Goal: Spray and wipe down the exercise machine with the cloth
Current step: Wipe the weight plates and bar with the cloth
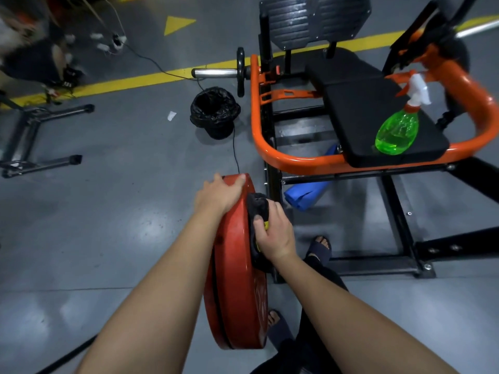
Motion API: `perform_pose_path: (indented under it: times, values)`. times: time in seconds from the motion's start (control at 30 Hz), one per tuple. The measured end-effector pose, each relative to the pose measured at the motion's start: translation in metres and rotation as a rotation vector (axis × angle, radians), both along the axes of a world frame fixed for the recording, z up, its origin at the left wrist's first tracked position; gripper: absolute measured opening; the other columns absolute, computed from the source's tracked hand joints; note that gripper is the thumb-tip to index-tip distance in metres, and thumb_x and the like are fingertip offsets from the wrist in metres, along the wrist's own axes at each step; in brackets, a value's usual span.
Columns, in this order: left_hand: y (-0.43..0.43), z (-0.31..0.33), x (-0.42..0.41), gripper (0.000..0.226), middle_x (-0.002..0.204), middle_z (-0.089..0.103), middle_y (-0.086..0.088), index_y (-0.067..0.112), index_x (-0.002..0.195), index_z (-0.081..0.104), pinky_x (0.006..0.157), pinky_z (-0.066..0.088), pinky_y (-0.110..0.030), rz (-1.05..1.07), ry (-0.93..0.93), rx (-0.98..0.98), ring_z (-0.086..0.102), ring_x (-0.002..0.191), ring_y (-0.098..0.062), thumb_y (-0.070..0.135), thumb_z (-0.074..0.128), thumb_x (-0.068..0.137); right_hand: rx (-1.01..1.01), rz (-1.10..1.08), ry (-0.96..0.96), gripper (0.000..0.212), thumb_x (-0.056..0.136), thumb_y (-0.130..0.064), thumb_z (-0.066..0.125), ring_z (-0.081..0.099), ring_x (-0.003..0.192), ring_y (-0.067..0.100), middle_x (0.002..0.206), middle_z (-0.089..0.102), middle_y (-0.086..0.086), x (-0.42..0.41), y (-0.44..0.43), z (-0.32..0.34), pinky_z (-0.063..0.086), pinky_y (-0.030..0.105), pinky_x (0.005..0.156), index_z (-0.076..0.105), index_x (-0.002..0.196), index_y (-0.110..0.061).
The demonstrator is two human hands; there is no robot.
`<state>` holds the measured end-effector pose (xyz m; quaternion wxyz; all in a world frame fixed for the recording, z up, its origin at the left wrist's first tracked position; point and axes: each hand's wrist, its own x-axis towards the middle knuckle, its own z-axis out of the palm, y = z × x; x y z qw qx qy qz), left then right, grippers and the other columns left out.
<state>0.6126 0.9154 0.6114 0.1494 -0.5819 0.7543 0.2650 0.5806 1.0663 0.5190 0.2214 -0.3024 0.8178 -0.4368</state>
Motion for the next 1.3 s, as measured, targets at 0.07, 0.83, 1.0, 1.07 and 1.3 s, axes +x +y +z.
perform_pose_path:
  times: [0.07, 0.83, 1.0, 1.07, 1.3]
  values:
    - [0.005, -0.006, 0.0, 0.09, 0.156, 0.041, -0.016, 0.03, 0.155, 0.039, 0.113, 0.038, -0.047, -0.063, -0.054, -0.023, 0.045, 0.139, -0.041, 0.087, 0.035, 0.085, -0.01, 0.014, 0.006, 0.053, 0.089, -0.045, 0.039, 0.058, 0.103, 0.028, 0.114, 0.057, 0.005, -0.001, 0.001, -0.001, 0.048, 0.039, 0.085, 0.056, 0.127, -0.014]
    - [-0.005, -0.013, -0.013, 0.063, 0.158, 0.037, -0.017, 0.041, 0.157, 0.034, 0.114, 0.033, -0.048, -0.119, -0.115, -0.04, 0.043, 0.141, -0.041, 0.064, 0.01, 0.103, 0.192, -0.074, -0.283, 0.043, 0.084, -0.057, 0.045, 0.063, 0.109, 0.038, 0.108, 0.072, 0.013, -0.044, -0.044, 0.017, 0.05, 0.043, 0.092, 0.064, 0.111, -0.029]
    - [-0.006, -0.013, -0.01, 0.079, 0.161, 0.034, -0.012, 0.044, 0.158, 0.031, 0.112, 0.035, -0.047, -0.124, -0.136, -0.022, 0.043, 0.142, -0.039, 0.084, 0.022, 0.09, 0.218, -0.136, -0.262, 0.033, 0.097, -0.042, 0.049, 0.06, 0.115, 0.039, 0.12, 0.068, 0.016, -0.043, -0.06, 0.008, 0.047, 0.044, 0.095, 0.063, 0.119, -0.023]
    - [-0.005, -0.012, -0.008, 0.084, 0.16, 0.035, -0.012, 0.043, 0.157, 0.032, 0.111, 0.037, -0.046, -0.125, -0.13, -0.024, 0.044, 0.14, -0.039, 0.088, 0.024, 0.086, 0.163, -0.118, -0.201, 0.027, 0.094, -0.042, 0.051, 0.063, 0.104, 0.038, 0.107, 0.071, 0.013, -0.028, -0.036, 0.016, 0.049, 0.043, 0.085, 0.062, 0.109, -0.023]
    - [0.0, -0.006, -0.005, 0.107, 0.162, 0.033, -0.007, 0.041, 0.161, 0.023, 0.111, 0.039, -0.047, -0.066, -0.107, 0.008, 0.044, 0.142, -0.036, 0.099, 0.038, 0.072, -0.037, -0.087, 0.029, 0.033, 0.083, -0.042, 0.043, 0.06, 0.078, 0.029, 0.088, 0.064, -0.001, 0.002, -0.001, 0.008, 0.043, 0.037, 0.062, 0.061, 0.094, -0.015]
